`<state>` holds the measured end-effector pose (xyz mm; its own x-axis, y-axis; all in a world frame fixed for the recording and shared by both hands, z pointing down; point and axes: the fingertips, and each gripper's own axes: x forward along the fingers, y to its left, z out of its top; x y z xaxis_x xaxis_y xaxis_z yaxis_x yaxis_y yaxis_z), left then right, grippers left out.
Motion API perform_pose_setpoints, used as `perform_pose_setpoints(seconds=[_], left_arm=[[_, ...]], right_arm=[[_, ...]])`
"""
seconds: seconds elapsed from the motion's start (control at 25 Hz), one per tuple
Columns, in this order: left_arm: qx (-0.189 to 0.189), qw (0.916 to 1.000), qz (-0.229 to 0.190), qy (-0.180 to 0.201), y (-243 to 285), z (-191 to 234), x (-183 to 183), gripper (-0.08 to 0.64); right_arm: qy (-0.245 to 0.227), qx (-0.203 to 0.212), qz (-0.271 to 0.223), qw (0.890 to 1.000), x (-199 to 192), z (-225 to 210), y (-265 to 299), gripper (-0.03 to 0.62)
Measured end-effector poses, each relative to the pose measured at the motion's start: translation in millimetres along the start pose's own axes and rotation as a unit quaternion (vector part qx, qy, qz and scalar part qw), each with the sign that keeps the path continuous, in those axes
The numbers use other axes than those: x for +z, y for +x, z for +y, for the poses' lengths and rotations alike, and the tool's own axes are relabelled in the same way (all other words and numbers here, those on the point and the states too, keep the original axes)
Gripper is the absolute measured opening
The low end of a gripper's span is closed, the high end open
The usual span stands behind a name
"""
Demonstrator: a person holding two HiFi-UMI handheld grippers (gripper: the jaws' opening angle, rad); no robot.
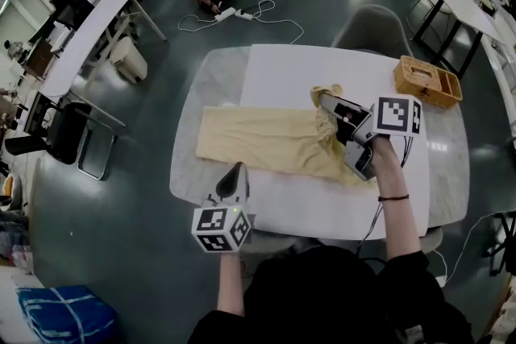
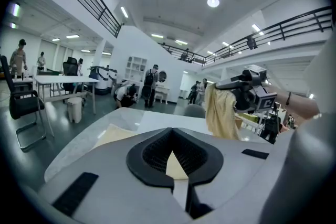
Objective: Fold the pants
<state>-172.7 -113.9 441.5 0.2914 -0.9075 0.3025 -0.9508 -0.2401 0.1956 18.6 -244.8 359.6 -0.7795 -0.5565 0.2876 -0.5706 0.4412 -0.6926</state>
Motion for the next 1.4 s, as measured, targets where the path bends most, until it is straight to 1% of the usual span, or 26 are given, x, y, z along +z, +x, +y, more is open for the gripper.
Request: perform_pose_setpoints(seconds=[0.16, 0.36, 0.56, 0.72, 0.84, 0.92, 1.04, 1.2, 1.32, 1.4], left_arm=[[0.016, 0.9999, -0.001, -0.005, -2.0, 1.2, 0.1, 0.014], [0.038, 0.9992, -0.004, -0.012, -4.5, 14.9, 0.6, 0.015], [0.054, 0.9984, -0.006, -0.017, -8.7, 26.4, 1.4, 0.014], [0.06, 0.998, -0.005, -0.019, -11.0, 33.5, 2.9, 0.014], [0.061, 0.9979, 0.0, -0.021, -12.6, 42.7, 3.1, 0.014], [0.057, 0.9981, 0.004, -0.023, -14.6, 57.7, 3.4, 0.014], [0.046, 0.9985, 0.011, -0.027, -17.4, 81.8, 3.3, 0.014], [0.028, 0.9991, 0.021, -0.025, -14.2, 94.0, 2.5, 0.014], [0.015, 0.9992, 0.027, -0.025, -10.9, 102.0, 2.4, 0.014], [0.008, 0.9991, 0.031, -0.027, -9.8, 113.9, 0.2, 0.014]], right_arm=[[-0.004, 0.03, 0.01, 0.999, 2.3, 8.4, 15.3, 0.043], [-0.009, 0.063, 0.019, 0.998, 5.5, 21.8, 38.6, 0.043], [-0.003, 0.109, 0.023, 0.994, 6.4, 44.7, 58.4, 0.043], [0.001, 0.14, 0.022, 0.99, 5.8, 61.8, 73.3, 0.043], [0.001, 0.136, 0.025, 0.99, 2.4, 69.0, 87.6, 0.043], [0.001, 0.126, 0.026, 0.992, -2.2, 76.6, 105.0, 0.043], [-0.001, 0.104, 0.029, 0.994, -10.6, 87.6, 132.9, 0.043], [0.005, 0.099, 0.024, 0.995, -14.9, 95.7, 150.6, 0.043], [-0.002, 0.077, 0.027, 0.997, -19.6, 95.6, 162.5, 0.043], [0.0, 0.063, 0.033, 0.997, -29.5, 97.9, 177.5, 0.043]])
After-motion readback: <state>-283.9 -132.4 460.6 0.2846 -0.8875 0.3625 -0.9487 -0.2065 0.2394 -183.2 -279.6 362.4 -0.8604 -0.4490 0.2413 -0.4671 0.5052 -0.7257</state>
